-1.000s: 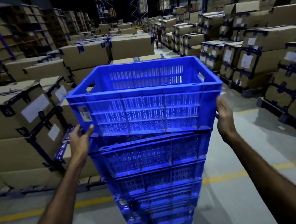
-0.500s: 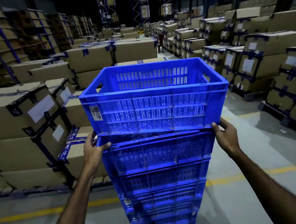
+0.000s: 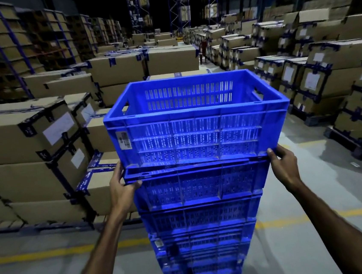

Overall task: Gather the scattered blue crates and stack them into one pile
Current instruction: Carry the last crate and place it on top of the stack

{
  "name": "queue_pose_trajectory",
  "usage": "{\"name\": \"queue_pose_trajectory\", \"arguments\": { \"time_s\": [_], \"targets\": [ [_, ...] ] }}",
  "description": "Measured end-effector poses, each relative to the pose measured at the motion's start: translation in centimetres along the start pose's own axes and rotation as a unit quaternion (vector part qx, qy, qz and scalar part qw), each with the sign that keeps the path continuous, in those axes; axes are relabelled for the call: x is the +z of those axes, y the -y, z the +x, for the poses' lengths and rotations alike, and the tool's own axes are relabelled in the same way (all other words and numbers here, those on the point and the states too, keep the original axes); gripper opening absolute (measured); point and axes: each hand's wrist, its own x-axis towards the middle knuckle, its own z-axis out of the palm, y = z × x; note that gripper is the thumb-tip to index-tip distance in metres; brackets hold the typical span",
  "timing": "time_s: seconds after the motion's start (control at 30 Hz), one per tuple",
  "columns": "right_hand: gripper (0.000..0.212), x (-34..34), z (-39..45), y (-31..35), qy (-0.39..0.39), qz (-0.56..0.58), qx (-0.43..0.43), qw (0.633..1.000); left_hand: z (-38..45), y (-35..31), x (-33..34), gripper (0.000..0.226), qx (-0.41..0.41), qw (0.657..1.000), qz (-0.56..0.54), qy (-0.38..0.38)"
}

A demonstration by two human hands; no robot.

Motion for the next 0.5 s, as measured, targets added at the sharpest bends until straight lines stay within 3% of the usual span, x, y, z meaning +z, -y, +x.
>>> {"name": "queue_pose_trajectory", "arguments": {
  "time_s": [0.5],
  "targets": [
    [0.029,0.1,0.2,0.2,0.019,0.013,0.012,1.000,-2.2,0.2,0.1,0.095,0.002,0.999,-0.023,-0.031]
  ]
}}
